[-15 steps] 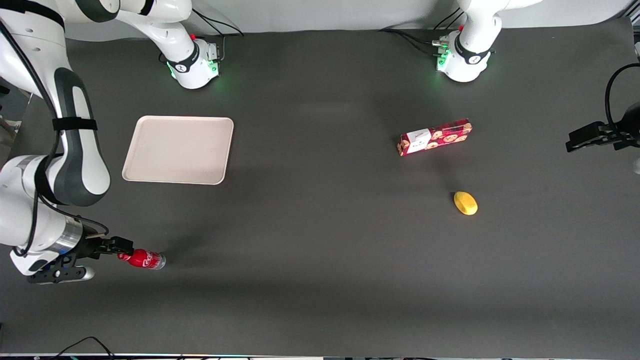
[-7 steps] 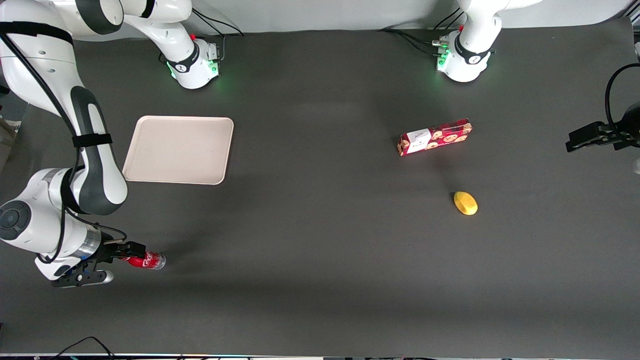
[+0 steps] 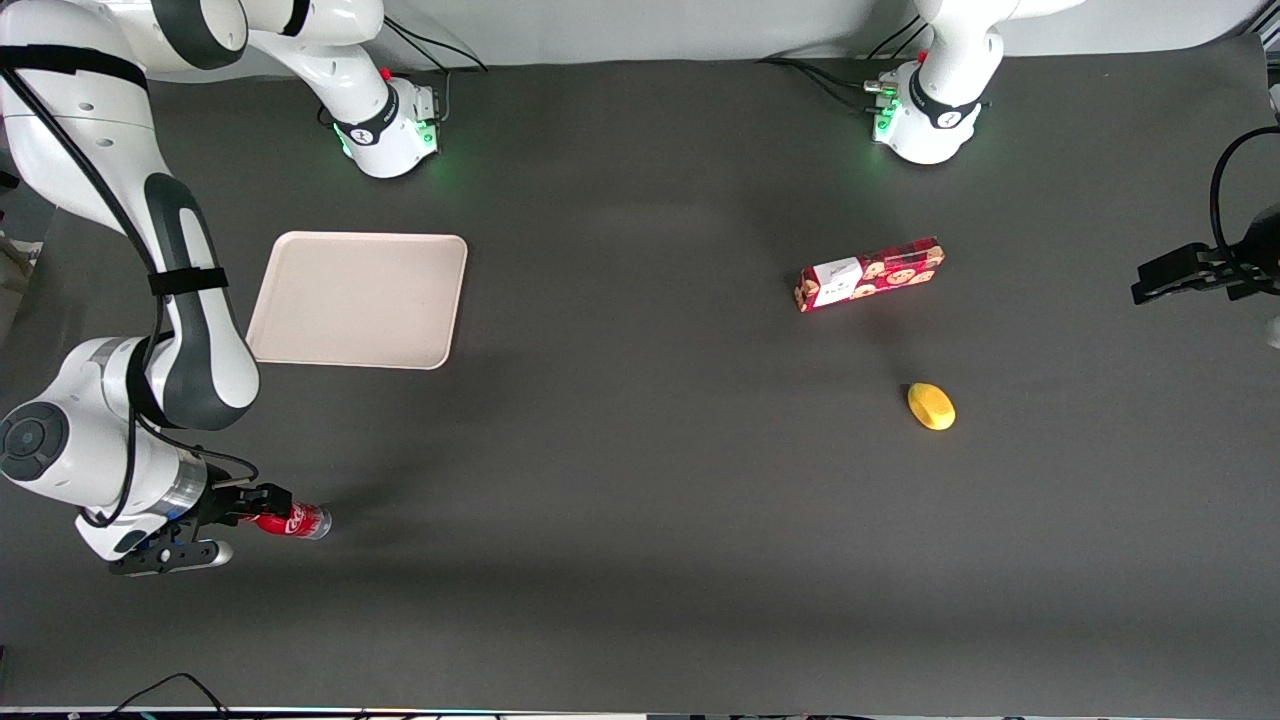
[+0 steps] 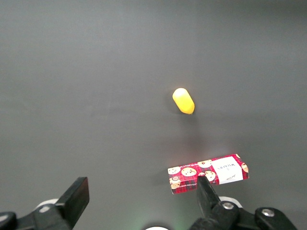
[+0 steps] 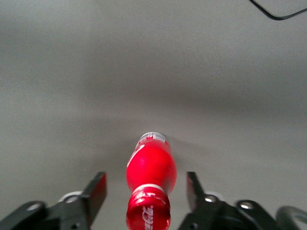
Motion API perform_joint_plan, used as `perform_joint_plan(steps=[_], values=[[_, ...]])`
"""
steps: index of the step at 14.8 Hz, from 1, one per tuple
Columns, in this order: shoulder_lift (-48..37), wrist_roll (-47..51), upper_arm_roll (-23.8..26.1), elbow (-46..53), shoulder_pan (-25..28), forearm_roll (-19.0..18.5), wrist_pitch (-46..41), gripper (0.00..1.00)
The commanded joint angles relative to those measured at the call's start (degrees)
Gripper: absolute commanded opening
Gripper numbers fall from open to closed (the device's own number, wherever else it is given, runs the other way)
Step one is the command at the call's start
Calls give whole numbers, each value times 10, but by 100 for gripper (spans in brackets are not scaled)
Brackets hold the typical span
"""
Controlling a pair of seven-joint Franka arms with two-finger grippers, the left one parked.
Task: Place coke bottle on tray
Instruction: 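Close the right gripper around the bottle's body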
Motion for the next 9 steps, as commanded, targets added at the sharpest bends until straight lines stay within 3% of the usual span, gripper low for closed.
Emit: perform_joint_plan(steps=[1, 3, 4, 5, 9], values=[[-3, -8, 9, -3, -8, -10, 5, 48], [-4, -7, 9, -2, -8, -10, 3, 24], [-5, -4, 9, -2, -8, -10, 3, 8], [-9, -3, 8, -2, -8, -10, 1, 0], [-42, -3, 8, -1, -20, -9, -44, 0]])
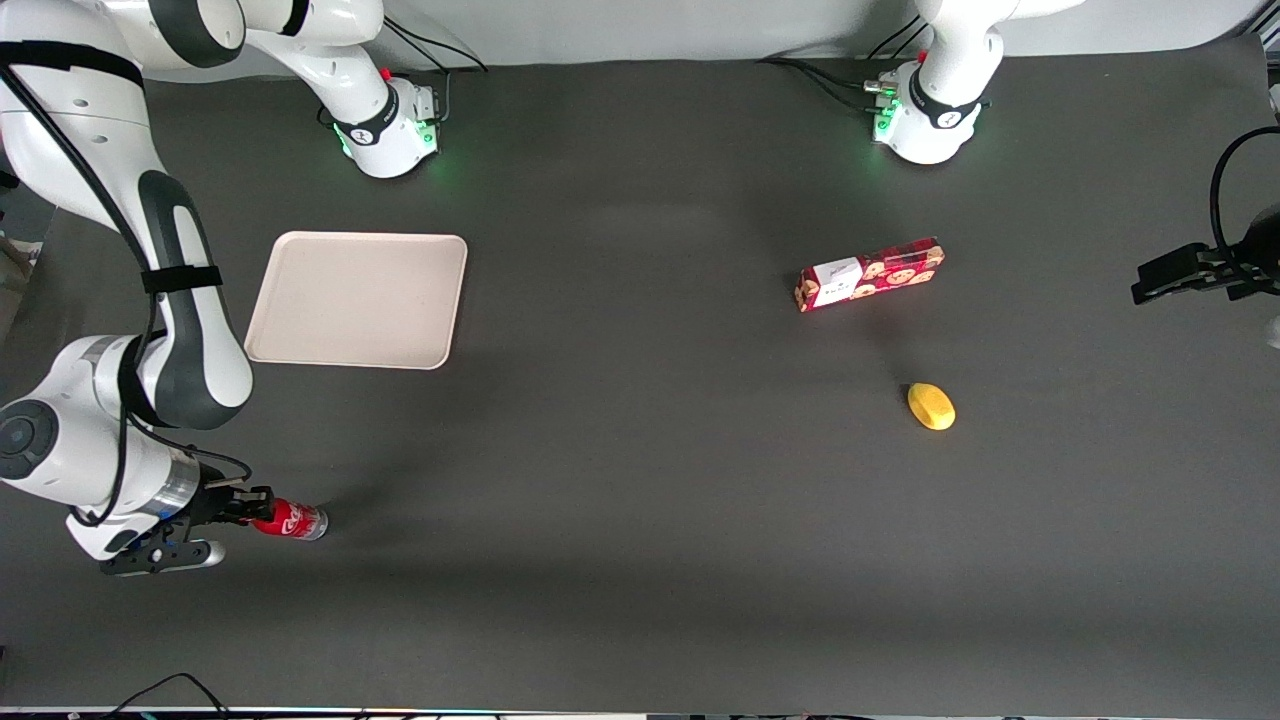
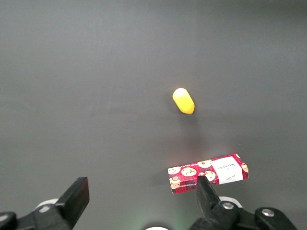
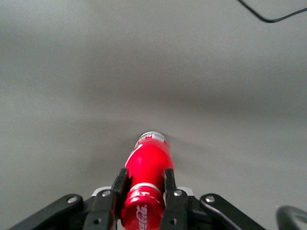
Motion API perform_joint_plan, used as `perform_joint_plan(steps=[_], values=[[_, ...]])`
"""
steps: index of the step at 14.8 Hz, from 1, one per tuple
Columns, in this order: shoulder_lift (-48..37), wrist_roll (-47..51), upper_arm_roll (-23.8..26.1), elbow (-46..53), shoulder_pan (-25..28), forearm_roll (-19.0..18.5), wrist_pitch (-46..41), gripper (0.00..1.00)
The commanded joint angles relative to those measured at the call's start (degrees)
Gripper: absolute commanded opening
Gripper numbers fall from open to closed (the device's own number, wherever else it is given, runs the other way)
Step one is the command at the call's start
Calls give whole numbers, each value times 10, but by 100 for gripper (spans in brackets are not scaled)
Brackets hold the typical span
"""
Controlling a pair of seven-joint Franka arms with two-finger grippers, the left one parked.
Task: Place coke bottle on tray
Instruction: 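Close the right gripper around the bottle's body, then lift the bottle up off the table with the right gripper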
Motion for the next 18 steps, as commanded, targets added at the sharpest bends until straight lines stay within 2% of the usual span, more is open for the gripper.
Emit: perform_joint_plan(steps=[1, 6, 10, 14, 16, 18], values=[[-50, -3, 6, -1, -15, -7, -56, 0], [-146, -2, -3, 7, -19, -7, -158, 0], [-205, -2, -3, 55, -24, -50, -293, 0], [-287, -2, -3, 49, -24, -52, -387, 0], [-329, 0, -3, 16, -25, -50, -430, 0], [-383, -1, -5, -64, -28, -45, -422, 0]])
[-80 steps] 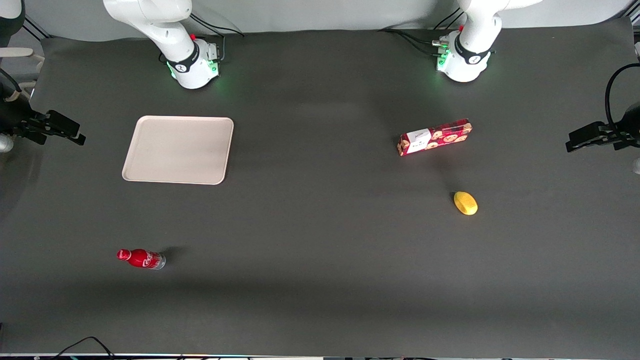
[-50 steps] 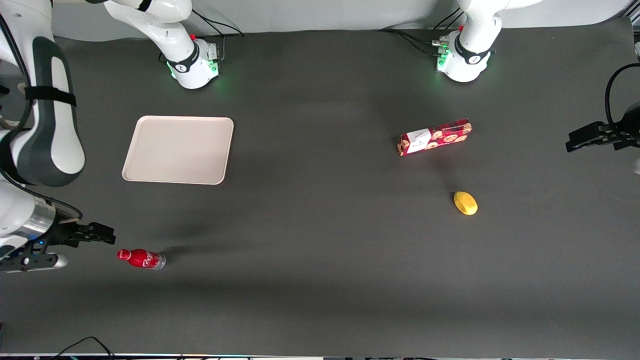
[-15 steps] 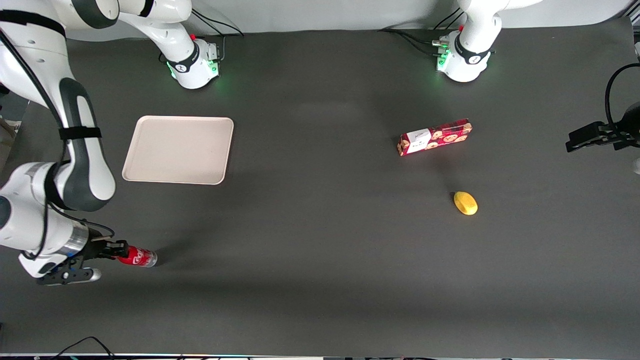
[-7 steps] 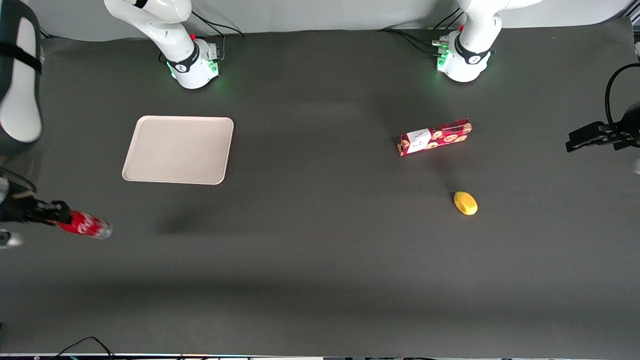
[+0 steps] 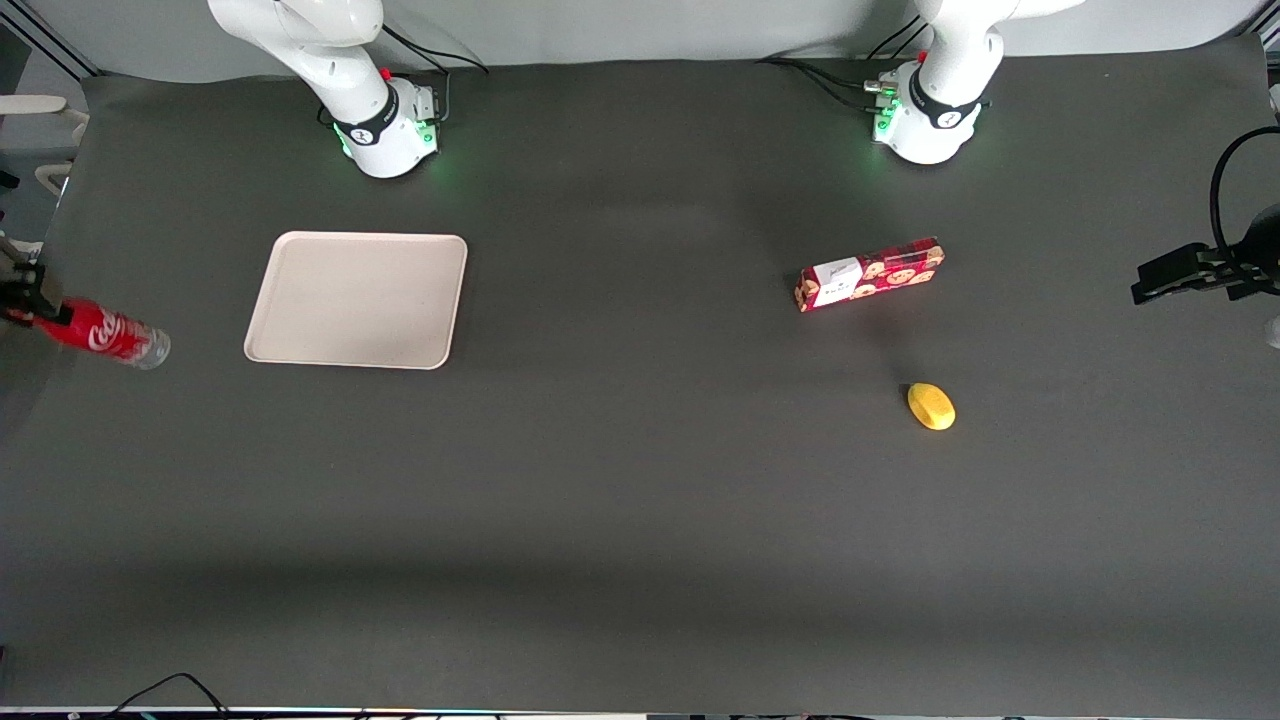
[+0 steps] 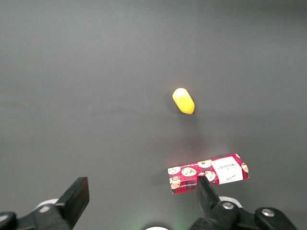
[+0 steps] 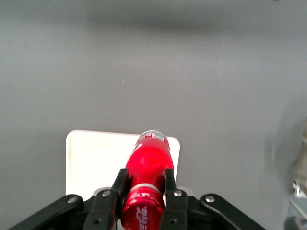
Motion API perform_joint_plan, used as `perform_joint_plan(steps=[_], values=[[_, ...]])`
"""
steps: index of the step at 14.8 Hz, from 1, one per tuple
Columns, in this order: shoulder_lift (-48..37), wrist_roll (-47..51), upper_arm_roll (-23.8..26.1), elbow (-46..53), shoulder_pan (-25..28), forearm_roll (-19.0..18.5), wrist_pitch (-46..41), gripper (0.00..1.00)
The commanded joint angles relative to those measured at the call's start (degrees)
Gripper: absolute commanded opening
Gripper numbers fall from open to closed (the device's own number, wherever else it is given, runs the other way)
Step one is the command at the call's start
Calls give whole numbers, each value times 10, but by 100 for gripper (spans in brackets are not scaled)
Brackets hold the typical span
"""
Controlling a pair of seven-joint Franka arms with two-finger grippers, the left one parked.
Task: Place coke bottle on tray
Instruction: 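Lift the bottle up off the table with the right gripper, then carry the bottle over the white tray and lower it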
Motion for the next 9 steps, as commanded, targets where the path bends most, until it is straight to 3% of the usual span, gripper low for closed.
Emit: perform_joint_plan(steps=[1, 2, 5, 9], values=[[-107, -2, -8, -151, -4, -1, 26, 0], [-159, -2, -19, -237, -3, -1, 66, 0], [-234, -6, -43, -377, 1, -1, 148, 0], [-271, -16, -59, -501, 3, -1, 237, 0]])
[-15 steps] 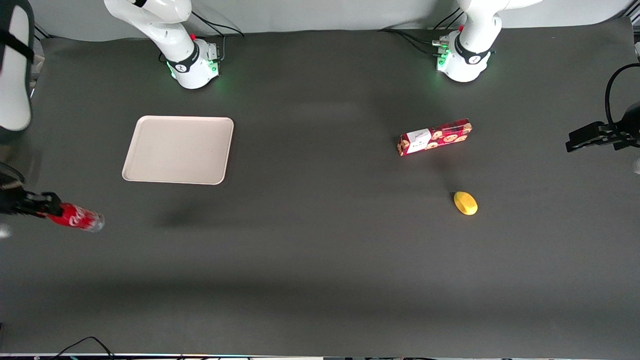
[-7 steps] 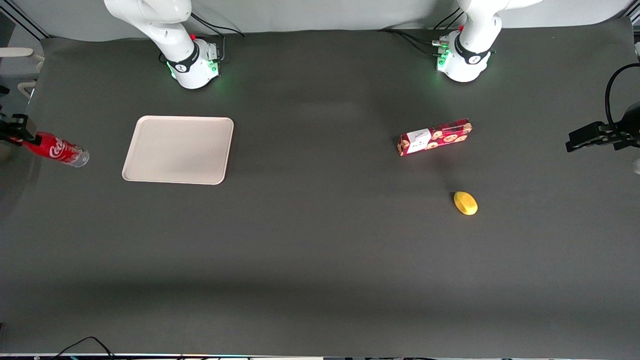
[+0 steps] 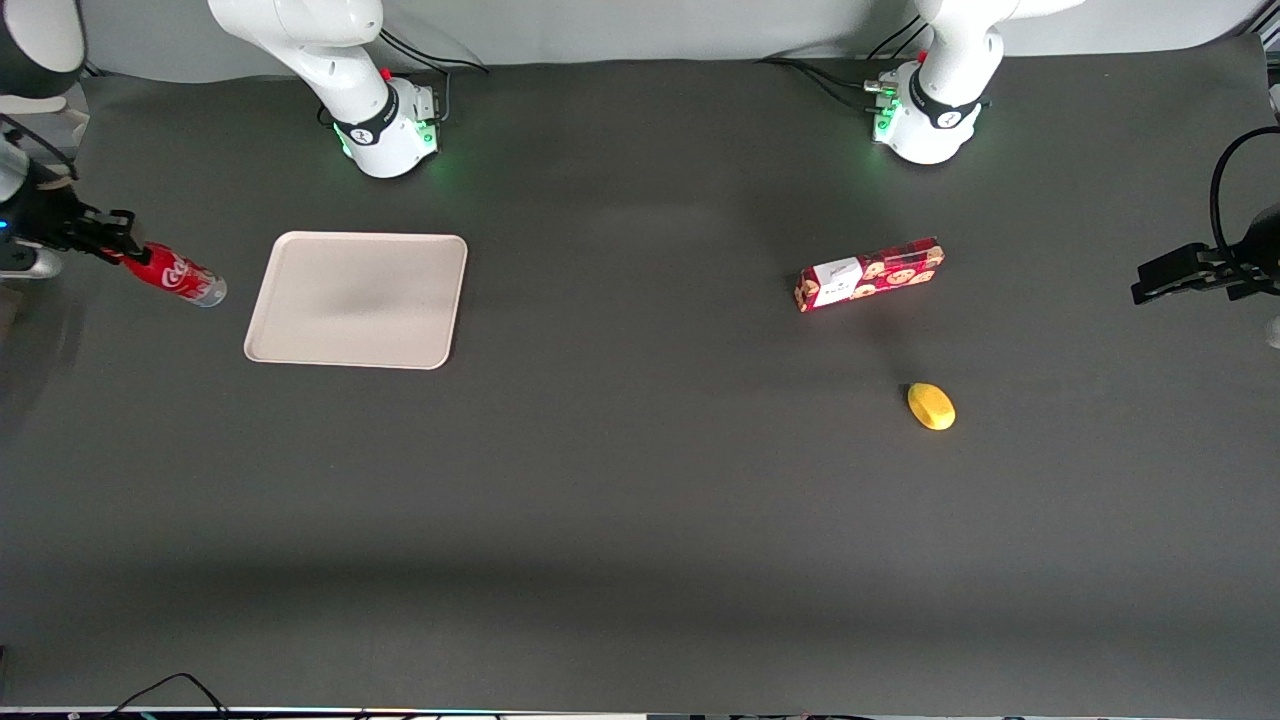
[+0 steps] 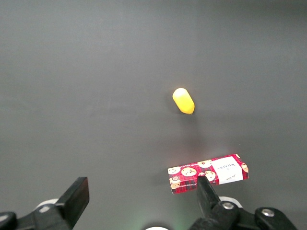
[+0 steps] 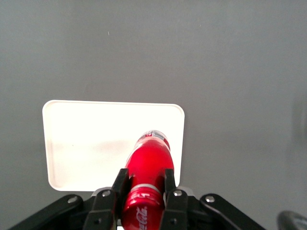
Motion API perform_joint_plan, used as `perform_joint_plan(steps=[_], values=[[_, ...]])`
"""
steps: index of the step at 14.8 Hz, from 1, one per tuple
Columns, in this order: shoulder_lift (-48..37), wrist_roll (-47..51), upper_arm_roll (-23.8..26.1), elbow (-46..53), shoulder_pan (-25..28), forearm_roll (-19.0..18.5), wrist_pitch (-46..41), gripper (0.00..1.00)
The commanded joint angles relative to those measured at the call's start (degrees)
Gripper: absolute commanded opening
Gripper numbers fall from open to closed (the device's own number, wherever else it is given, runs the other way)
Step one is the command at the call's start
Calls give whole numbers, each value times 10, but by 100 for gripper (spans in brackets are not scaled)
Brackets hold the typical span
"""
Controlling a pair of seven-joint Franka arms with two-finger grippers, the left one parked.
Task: Place coke bottle on tray
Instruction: 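Carry the bottle over the white tray and lower it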
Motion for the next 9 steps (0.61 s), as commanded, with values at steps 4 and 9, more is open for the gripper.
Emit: perform_joint_plan(steps=[4, 9], values=[[-56, -63, -43, -188, 3, -1, 132, 0], [-55, -64, -47, -288, -2, -9, 267, 0]])
